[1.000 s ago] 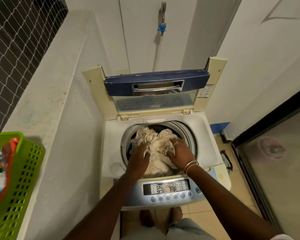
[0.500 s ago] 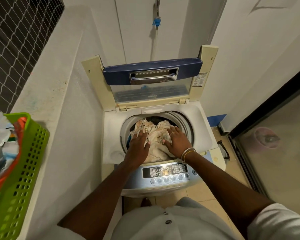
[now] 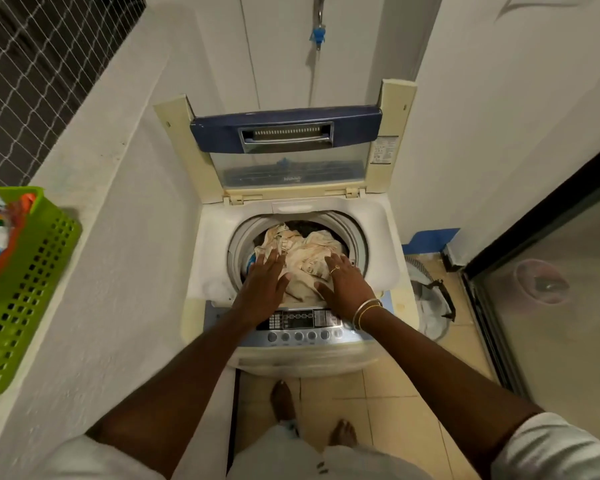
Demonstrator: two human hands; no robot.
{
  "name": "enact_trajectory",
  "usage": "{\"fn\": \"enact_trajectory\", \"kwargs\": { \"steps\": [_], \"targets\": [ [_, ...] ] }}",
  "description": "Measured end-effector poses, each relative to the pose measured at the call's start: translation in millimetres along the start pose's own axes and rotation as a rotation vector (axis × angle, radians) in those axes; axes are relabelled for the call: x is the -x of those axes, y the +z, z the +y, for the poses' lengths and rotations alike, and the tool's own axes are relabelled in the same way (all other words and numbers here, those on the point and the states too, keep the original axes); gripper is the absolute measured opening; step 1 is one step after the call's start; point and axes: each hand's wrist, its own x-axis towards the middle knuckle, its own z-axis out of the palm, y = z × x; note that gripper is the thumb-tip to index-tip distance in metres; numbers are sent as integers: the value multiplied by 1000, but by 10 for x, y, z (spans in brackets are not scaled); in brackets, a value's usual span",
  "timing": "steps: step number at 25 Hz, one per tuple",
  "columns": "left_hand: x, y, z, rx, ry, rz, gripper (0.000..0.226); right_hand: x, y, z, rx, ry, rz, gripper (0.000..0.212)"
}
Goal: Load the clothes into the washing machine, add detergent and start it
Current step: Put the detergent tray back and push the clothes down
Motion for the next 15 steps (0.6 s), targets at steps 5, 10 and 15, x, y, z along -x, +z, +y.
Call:
{"fn": "enact_trajectory", "kwargs": {
  "steps": [5,10,15],
  "targets": [
    [233,5,214,31,-44,0,53,288,-15,-36,-117,-12,15,72],
    [449,25,243,62,-30,26,52,532,-27,-52,-61,4,38,72],
    [495,-11,164,61,14,-5,52,665,112,-201,-131,112,105,72]
  ]
}}
